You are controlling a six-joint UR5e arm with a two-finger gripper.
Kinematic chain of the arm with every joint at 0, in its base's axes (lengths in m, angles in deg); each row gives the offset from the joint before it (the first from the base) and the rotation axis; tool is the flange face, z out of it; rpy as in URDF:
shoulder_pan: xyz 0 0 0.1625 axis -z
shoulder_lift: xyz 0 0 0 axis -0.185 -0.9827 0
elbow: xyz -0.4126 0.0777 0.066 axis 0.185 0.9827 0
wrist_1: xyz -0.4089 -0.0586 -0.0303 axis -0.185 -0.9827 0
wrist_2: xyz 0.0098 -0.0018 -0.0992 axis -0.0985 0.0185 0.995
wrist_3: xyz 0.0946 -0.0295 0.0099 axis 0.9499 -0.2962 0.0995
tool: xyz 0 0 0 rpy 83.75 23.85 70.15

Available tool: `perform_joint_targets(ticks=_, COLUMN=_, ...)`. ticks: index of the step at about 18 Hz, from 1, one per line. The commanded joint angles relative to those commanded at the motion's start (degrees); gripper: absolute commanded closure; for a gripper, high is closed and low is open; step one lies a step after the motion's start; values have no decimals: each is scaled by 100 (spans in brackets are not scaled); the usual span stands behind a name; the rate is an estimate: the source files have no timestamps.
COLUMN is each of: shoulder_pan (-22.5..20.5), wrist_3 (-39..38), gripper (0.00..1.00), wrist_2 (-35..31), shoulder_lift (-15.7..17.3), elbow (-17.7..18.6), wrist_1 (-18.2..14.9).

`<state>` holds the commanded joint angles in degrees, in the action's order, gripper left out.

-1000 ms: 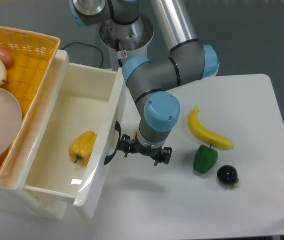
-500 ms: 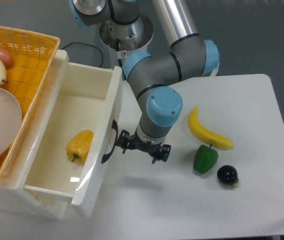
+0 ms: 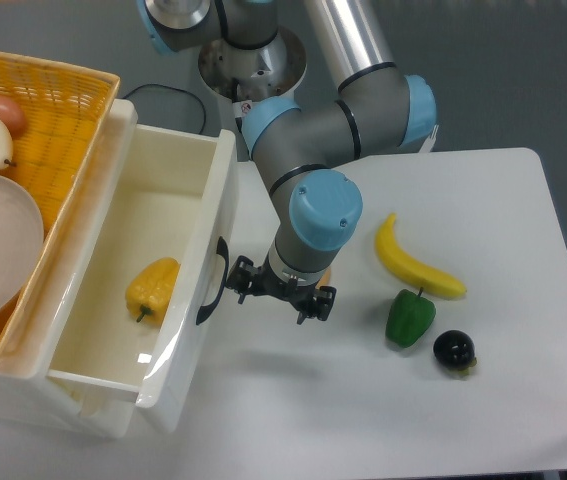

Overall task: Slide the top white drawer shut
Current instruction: 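Push the drawer front further inward until the drawer is shut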

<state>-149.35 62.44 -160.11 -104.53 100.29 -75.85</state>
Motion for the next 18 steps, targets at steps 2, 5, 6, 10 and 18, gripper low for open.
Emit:
perform_joint_targets(ticks=2, shoulder_pan=0, wrist_3=0, gripper=0, wrist_2=70, shoulder_lift=9, elbow=0, wrist_1=-35)
perform_joint_targets(ticks=5, shoulder_pan=9, wrist_3=0, gripper=0, wrist_2=97, shoulder_lift=26, elbow=9, wrist_1=-53)
perform_joint_targets(ticks=6, shoulder_pan=17, wrist_3=0, gripper=0, wrist_2=106, shoulder_lift=35, elbow=17, wrist_1=-79)
perform_joint_targets(ticks=10, shoulder_pan=26, wrist_3=0, gripper=0, wrist_2=150, shoulder_lift=53, elbow=44, wrist_1=-79)
perform_joint_targets(ticks=18, shoulder_pan=141, wrist_3=0, gripper=0, wrist_2=273, shoulder_lift=131, elbow=88, wrist_1=-88)
